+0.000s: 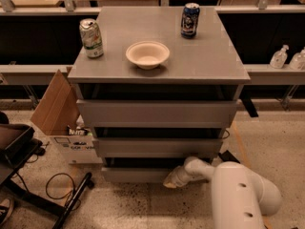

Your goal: Close bottom drawer

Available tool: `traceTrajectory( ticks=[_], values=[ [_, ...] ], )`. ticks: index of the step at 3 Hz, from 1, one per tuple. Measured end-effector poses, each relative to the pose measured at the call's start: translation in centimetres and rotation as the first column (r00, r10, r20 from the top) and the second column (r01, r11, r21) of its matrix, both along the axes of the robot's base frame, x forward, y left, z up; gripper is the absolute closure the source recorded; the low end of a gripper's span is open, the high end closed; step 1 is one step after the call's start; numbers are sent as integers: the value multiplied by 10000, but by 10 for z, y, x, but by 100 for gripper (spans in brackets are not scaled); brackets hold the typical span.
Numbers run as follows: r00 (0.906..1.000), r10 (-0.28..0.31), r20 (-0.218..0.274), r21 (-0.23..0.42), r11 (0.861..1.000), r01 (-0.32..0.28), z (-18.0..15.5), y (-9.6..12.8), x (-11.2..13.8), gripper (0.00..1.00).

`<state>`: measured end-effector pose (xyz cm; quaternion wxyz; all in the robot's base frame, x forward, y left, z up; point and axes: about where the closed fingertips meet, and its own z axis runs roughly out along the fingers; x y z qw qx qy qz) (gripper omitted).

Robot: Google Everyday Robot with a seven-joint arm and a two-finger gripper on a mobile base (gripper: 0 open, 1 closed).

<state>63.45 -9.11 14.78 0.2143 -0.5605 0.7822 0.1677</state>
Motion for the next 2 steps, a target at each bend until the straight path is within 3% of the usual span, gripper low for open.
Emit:
traceTrajectory(
  ticks=[1, 2],
  values=[
    [9998, -199, -99, -13, 9998, 199, -9, -4, 5, 100],
    [9971, -766, -16, -12, 9971, 766, -33, -14, 24, 100]
  ],
)
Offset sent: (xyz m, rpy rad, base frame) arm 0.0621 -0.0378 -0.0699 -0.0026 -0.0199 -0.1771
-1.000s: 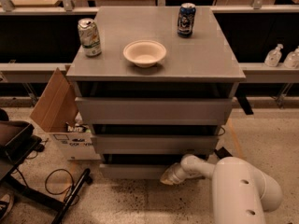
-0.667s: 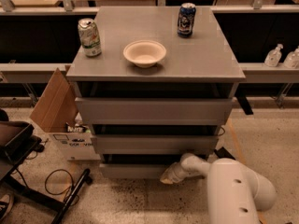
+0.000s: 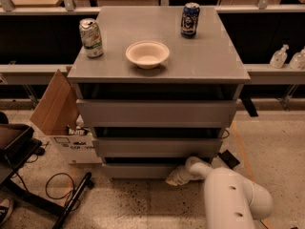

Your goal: Close bottom drawer

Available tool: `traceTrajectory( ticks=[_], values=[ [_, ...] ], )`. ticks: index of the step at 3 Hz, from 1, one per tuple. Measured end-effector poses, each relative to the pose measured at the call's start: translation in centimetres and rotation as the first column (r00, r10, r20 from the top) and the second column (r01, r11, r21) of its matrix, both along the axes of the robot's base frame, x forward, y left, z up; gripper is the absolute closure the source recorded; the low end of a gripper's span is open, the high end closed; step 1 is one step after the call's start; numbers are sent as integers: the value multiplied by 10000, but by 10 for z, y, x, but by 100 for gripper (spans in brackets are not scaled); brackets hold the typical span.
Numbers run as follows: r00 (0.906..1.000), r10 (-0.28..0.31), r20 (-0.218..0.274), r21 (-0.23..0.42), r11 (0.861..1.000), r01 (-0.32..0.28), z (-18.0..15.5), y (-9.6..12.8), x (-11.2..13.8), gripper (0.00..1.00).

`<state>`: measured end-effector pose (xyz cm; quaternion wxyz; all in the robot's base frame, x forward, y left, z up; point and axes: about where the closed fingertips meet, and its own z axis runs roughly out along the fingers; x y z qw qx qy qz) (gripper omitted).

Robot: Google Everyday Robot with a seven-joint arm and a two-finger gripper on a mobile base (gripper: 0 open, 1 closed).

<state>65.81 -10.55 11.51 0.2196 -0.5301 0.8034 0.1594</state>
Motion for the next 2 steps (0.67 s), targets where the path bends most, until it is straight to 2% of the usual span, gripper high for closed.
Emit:
traceTrajectory(
  ticks=[2],
  values=[
    [10000, -37, -77, -77, 10000, 36, -4, -3, -2, 100]
  ],
)
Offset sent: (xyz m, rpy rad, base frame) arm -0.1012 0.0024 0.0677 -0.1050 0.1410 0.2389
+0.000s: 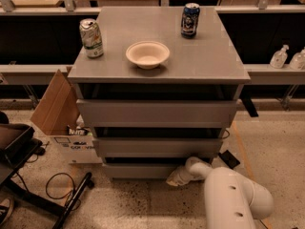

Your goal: Close bottom drawer

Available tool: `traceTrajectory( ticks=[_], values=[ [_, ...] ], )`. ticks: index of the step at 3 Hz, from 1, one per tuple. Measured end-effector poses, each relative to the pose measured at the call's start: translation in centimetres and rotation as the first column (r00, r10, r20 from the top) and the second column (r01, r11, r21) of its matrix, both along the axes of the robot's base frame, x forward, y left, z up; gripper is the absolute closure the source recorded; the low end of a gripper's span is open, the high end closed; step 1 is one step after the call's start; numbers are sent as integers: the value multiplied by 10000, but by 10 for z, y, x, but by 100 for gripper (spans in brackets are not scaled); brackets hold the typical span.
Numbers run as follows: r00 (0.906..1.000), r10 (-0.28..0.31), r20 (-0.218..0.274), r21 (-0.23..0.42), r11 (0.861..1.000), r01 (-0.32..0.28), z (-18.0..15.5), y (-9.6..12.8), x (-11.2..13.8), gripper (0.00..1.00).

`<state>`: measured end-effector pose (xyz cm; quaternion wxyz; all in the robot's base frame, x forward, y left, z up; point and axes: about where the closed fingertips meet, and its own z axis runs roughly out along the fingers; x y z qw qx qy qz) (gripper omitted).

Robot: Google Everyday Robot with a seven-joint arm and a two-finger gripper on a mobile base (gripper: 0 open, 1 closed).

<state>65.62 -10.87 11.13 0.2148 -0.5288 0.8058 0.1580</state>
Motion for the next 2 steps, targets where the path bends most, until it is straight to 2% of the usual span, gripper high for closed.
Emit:
traceTrajectory(
  ticks=[1, 2],
  values=[
    [9990, 410, -148, -225, 9989, -413, 14, 4, -20, 100],
    [9951, 608, 781, -1246, 9909, -507, 73, -29, -6, 100]
  ],
)
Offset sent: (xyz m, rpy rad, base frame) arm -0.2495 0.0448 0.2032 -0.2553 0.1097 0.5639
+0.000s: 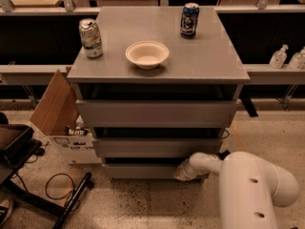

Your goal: Close bottom drawer

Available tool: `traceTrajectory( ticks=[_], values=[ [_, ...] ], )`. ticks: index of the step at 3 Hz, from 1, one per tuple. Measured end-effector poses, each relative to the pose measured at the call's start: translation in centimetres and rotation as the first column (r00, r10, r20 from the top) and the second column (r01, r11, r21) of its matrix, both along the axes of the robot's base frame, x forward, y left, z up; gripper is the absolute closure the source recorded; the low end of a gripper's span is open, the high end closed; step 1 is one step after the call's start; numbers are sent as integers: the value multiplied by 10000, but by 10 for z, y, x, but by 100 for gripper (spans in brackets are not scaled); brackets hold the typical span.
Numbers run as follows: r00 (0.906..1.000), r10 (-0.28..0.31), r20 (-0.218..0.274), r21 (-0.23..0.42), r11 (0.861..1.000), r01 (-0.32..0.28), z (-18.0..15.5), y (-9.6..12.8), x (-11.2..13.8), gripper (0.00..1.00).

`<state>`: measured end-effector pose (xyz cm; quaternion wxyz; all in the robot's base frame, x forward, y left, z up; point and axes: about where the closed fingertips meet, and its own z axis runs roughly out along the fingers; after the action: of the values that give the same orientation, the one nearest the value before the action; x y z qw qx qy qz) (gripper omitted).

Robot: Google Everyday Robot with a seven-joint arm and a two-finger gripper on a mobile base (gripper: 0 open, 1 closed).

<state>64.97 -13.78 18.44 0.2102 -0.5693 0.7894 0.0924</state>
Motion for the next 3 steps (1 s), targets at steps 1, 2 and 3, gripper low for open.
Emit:
traceTrajectory(
  ticks=[1, 2, 3],
  values=[
    [9927, 779, 921, -842, 9940, -702, 75, -5, 7, 100],
    [9836, 1420, 1108, -1216, 9842, -1284, 120, 1, -3, 100],
    [9835, 1429, 1108, -1218, 9841, -1293, 120, 1, -3, 100]
  ],
)
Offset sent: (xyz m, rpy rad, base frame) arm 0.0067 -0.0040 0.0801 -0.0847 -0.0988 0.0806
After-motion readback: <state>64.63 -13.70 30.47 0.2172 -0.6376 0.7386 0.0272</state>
